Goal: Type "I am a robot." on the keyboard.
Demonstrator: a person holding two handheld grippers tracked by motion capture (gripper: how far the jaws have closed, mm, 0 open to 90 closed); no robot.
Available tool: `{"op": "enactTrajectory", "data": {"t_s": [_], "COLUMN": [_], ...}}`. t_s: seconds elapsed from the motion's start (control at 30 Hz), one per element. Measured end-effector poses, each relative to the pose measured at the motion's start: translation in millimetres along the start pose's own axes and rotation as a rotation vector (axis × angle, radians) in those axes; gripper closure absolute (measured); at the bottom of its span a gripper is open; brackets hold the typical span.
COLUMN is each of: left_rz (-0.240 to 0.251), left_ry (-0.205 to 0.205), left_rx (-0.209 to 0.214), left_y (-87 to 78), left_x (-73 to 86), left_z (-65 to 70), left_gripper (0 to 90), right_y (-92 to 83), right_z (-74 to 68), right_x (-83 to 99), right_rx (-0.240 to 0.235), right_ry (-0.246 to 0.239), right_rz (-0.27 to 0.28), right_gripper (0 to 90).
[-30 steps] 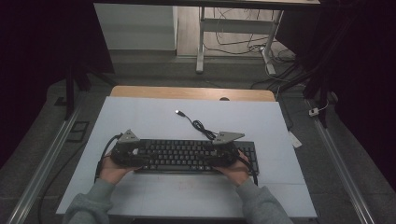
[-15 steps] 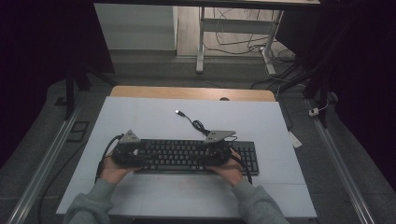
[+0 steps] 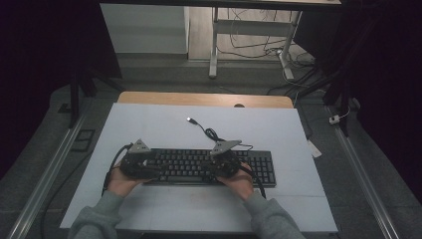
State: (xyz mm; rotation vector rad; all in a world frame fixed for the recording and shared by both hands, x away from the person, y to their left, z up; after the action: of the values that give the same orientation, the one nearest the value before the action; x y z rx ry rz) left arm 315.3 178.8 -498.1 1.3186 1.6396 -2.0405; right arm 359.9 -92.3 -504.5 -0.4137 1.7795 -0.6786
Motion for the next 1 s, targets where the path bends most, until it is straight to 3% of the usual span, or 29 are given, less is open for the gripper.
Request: {"op": "enactTrajectory", "data": {"t_s": [0.37, 1.0], "left_rz": [-0.008, -0.006], "left_ry": [0.003, 0.004], "left_rx": [0.000, -0.003], "left_y": [2.4, 1.7], "left_x": [1.1, 1.3], "left_z": [0.3, -0.7], "left_gripper": [31.4, 31.4], "right_y": [28.6, 34.5], "right_z": [-5.1, -0.4], "right_x": [-2.3, 0.8], "right_rx": [-0.022, 0.004], "right_ry": [-0.015, -0.030], "right_rz": [-0.059, -0.079], "right_gripper": [89.9, 89.9]}}
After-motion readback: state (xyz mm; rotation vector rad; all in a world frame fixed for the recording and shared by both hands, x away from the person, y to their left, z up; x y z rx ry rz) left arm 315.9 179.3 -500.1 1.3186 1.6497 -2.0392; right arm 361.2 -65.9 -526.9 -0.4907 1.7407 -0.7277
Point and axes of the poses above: each handheld gripper's, and its own axes: y roughly forward along the jaws, x roughly out of its underside, z roughly to its right, the point moved 2 cm from there along y, roughly forward along the jaws, and after that the axes turned 12 degrees about -x, right-handed, at the moved point
